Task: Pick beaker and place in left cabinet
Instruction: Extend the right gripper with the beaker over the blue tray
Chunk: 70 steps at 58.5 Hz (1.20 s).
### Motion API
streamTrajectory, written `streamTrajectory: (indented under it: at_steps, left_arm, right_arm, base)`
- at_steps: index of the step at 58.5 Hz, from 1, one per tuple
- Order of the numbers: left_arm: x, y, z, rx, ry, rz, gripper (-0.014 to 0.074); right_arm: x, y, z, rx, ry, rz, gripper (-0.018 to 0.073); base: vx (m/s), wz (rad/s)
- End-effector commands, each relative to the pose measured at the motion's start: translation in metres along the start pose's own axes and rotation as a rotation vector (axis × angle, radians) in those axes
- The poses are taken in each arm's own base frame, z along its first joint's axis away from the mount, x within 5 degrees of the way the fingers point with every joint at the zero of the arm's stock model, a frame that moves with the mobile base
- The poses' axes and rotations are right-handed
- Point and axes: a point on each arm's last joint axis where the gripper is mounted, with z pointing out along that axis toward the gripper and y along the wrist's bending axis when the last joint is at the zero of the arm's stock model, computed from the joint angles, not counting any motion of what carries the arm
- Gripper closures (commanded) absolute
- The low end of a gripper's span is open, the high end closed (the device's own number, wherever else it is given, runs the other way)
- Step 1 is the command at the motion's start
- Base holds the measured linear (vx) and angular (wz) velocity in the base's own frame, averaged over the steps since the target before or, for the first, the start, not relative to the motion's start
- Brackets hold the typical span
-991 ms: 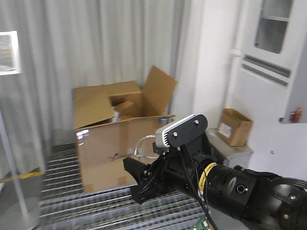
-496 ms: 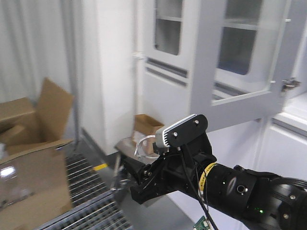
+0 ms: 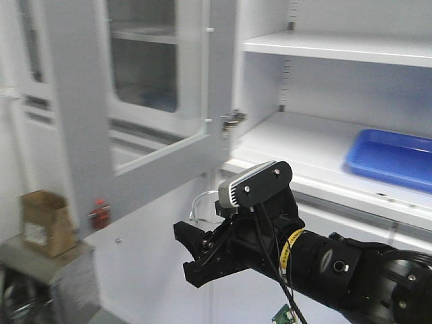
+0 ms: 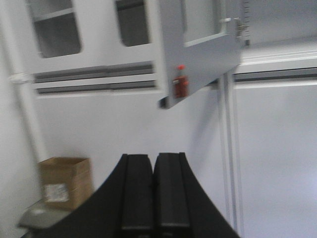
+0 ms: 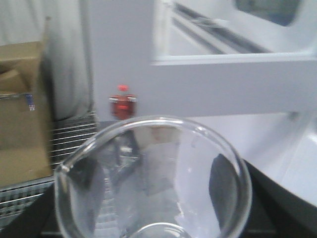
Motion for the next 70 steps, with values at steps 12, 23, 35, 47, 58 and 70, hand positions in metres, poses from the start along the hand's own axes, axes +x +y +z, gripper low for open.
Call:
streamTrajectory:
  at_steps: [12, 23, 35, 47, 58, 70]
  left_arm:
    - [-0.0026, 0.0000, -0.0013, -0.007, -0.077, -0.006, 0.0595]
    - [-0.0026, 0.0000, -0.0013, -0.007, -0.077, -0.006, 0.0595]
    - [-0.0026, 0.0000, -0.0013, -0.007, -0.077, -0.006, 0.0595]
    - [-0.0026, 0.0000, -0.0013, -0.007, -0.077, -0.006, 0.0595]
    - [-0.0026, 0.0000, -0.0013, -0.007, -0.077, -0.006, 0.0595]
    - [-0.0026, 0.0000, -0.0013, -0.007, -0.077, -0.006, 0.0595]
  right_arm:
    - [-0.0295, 0.0009, -0.0118, -0.022, -0.140, -0.002, 0.0498]
    - [-0.0295, 0.0009, -0.0118, -0.022, -0.140, -0.002, 0.0498]
    - [-0.0295, 0.0009, -0.0118, -0.022, -0.140, -0.002, 0.0498]
    - [-0.0295, 0.0009, -0.0118, -0.022, -0.140, -0.002, 0.0498]
    - [-0.0295, 0.0009, -0.0118, -0.022, -0.140, -0.002, 0.0498]
    - [-0.0295, 0.0009, -0.0118, -0.022, -0.140, -0.002, 0.0498]
  base:
    - [0.18, -0.65]
    - [0.19, -0.52]
    - [0.20, -0.36]
    - [0.22, -0.27]
    - [0.22, -0.20]
    - [0.20, -0.22]
